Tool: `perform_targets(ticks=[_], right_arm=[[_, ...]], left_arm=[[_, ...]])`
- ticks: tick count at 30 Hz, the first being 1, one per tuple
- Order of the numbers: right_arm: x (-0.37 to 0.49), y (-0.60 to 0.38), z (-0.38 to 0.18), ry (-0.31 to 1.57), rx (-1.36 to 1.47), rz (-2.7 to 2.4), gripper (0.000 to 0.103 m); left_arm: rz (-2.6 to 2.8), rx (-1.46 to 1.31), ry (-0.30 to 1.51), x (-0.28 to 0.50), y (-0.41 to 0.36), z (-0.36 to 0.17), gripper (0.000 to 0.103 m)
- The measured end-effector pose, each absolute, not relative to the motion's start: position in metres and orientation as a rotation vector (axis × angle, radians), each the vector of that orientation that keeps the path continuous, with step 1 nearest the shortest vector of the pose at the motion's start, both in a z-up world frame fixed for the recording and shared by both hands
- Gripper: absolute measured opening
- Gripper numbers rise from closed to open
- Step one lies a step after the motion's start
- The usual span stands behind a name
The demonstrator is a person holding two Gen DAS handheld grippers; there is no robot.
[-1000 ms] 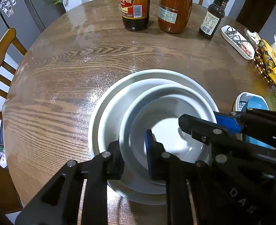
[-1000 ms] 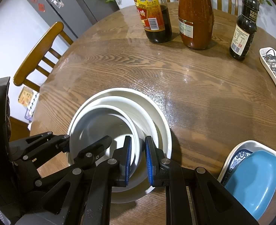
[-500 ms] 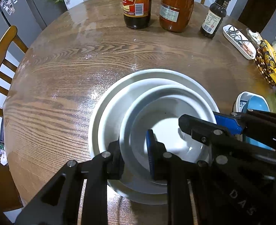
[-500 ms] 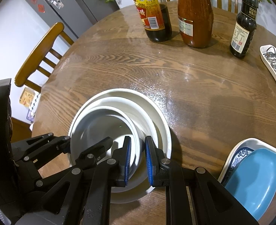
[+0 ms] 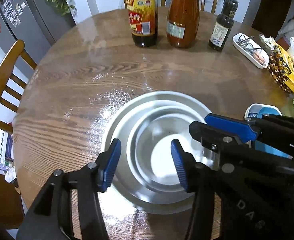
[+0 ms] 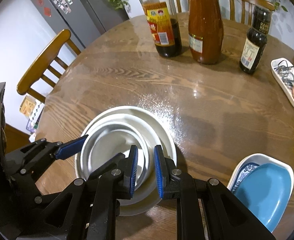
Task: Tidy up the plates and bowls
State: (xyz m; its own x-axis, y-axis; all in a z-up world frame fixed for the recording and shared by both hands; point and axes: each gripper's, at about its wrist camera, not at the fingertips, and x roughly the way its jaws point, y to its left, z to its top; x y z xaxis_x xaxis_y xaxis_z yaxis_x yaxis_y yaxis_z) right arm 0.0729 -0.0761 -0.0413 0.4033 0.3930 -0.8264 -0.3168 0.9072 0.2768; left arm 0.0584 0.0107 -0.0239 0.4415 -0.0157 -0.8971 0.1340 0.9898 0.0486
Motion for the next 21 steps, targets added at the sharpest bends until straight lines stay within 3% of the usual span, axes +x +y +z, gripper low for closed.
perform_targets(ticks=[9,14,21], right_arm=[[0.062,-0.085,-0.022,0.983,0.086,0.451,0.018],[0.056,-0.094,-0.013,0.955,0.112,0.448,0.026],[0.047,-0.106,-0.01,0.948,0.151,0.453,0.027]], left_arm=[[-0.089,0.115,1.026,0.047,0.017,0.001,0.068],[-0.081,0.098,0.998,0.042,0.023,0.01,0.077],[-0.046,0.065,0.99,0.029,0.041,0.01,0.083]])
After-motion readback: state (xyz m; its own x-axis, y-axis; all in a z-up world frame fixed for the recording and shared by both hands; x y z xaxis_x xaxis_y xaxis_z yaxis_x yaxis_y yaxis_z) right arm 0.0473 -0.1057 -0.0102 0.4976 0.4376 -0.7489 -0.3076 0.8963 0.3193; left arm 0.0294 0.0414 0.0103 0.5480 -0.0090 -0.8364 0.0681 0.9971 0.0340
